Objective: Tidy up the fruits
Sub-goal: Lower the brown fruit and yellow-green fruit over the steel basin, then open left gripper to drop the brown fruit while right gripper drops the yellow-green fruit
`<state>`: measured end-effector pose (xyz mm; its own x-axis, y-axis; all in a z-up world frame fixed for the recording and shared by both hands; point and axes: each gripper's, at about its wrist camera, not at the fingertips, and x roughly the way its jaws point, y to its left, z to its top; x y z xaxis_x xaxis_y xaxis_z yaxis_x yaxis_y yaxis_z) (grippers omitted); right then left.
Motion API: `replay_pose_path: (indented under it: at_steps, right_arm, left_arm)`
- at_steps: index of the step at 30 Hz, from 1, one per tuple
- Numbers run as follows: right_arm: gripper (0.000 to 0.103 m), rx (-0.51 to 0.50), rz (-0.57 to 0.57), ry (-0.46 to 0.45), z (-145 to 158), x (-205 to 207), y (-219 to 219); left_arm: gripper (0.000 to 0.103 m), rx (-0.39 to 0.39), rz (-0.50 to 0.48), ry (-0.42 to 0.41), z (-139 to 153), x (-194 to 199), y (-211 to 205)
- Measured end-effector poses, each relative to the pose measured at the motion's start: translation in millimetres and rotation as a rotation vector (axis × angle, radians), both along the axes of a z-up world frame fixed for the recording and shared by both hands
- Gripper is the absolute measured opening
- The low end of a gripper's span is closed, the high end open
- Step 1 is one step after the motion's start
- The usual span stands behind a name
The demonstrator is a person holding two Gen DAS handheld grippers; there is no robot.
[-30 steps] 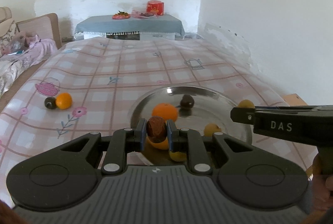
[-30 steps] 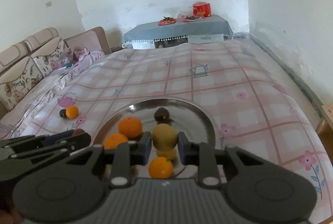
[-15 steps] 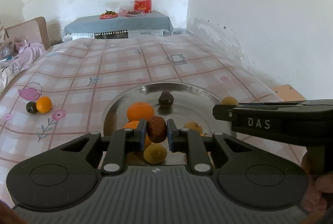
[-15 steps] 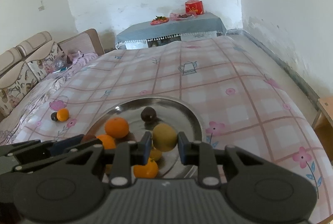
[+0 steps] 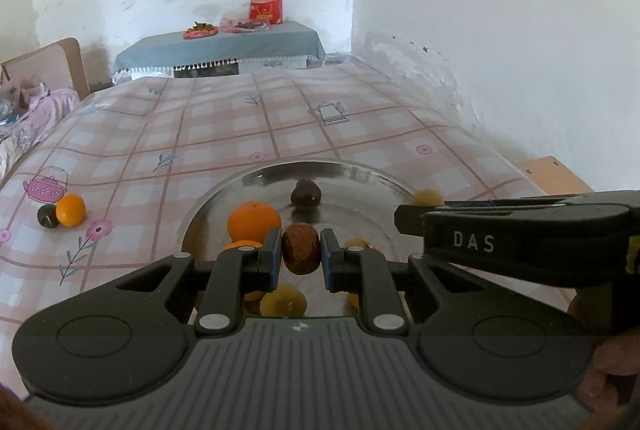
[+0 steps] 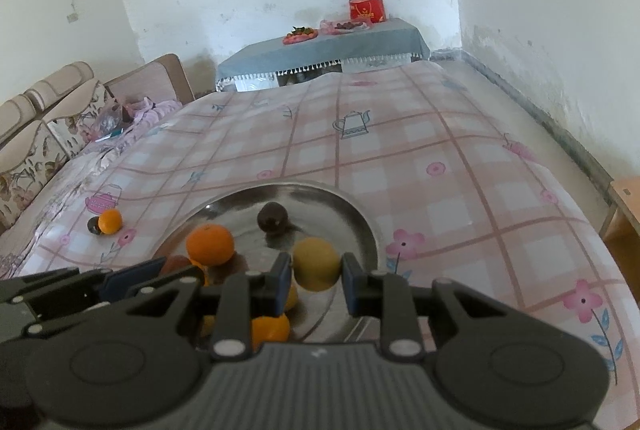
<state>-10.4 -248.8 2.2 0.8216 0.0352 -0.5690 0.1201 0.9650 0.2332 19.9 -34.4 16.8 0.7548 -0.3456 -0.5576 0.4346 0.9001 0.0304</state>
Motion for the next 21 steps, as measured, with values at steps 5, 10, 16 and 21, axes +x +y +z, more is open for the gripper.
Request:
replay_pose_path:
  at_steps: [5,10,16,21]
  right_arm:
    - [0.024,0.000,-0.002,0.002,-1.4,2.4,-1.0]
    - [0.024,0.001,-0.006,0.003,-2.1,4.5,-2.3]
    - [0.024,0.002,-0.012,0.006,-3.4,7.7,-3.9]
    - [0.025,0.006,-0.013,0.008,-3.3,8.2,-3.3]
  left_arm:
    - [0.021,0.005,-0.001,0.002,-2.5,2.3,-2.0]
    - [0.021,0.011,-0.010,-0.002,-2.9,3.6,-4.0]
    - [0.021,0.009,-0.015,0.004,-4.8,5.9,-3.5]
    - [0.026,0.009,-0.019,0.000,-4.6,5.5,-2.6]
